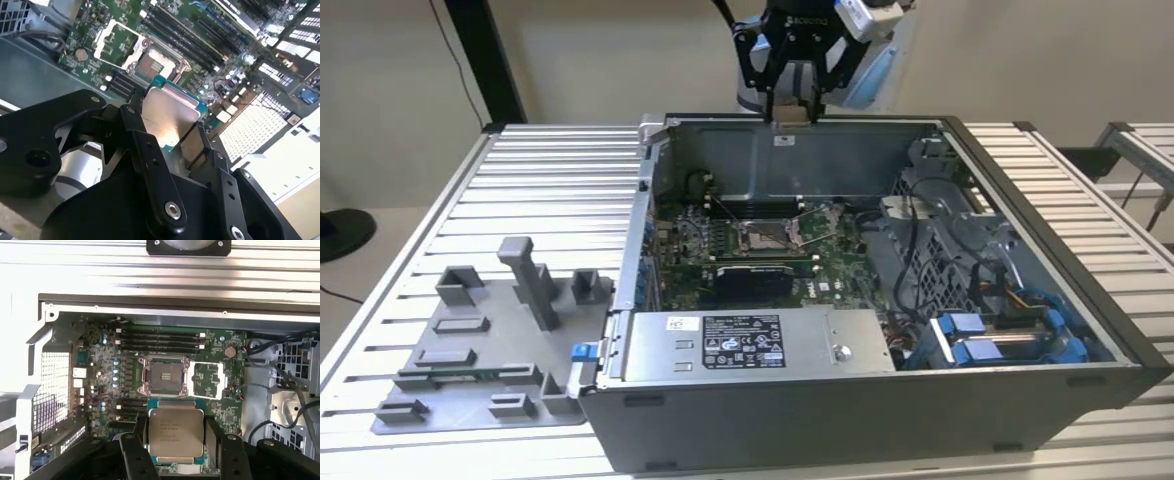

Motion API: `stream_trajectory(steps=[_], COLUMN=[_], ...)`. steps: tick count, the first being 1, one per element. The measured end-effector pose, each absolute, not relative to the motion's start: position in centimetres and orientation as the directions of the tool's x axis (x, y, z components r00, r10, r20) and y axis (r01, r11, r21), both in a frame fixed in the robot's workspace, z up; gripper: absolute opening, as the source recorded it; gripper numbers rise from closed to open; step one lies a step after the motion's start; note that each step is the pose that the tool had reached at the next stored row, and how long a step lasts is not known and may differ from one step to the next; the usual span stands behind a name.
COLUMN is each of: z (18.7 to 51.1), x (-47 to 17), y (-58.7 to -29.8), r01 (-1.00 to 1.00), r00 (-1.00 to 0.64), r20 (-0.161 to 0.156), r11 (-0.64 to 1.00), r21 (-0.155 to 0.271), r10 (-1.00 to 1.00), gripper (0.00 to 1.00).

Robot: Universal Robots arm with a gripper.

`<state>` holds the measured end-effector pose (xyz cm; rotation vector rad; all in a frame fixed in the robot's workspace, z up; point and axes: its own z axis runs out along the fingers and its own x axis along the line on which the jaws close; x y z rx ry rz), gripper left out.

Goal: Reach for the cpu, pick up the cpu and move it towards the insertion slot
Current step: 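Pick up the cpu and move it towards the insertion slot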

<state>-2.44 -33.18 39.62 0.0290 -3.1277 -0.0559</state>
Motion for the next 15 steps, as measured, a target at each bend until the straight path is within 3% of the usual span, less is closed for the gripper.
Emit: stream_trajectory(steps=[15], z=[39.3], x=[-2.4], y=[-31.3], r01=[-0.018], r00=[-1.000], r20=[0.013], r11=[0.999], r21=[0.036], r10=[-0.019], gripper=[0.00])
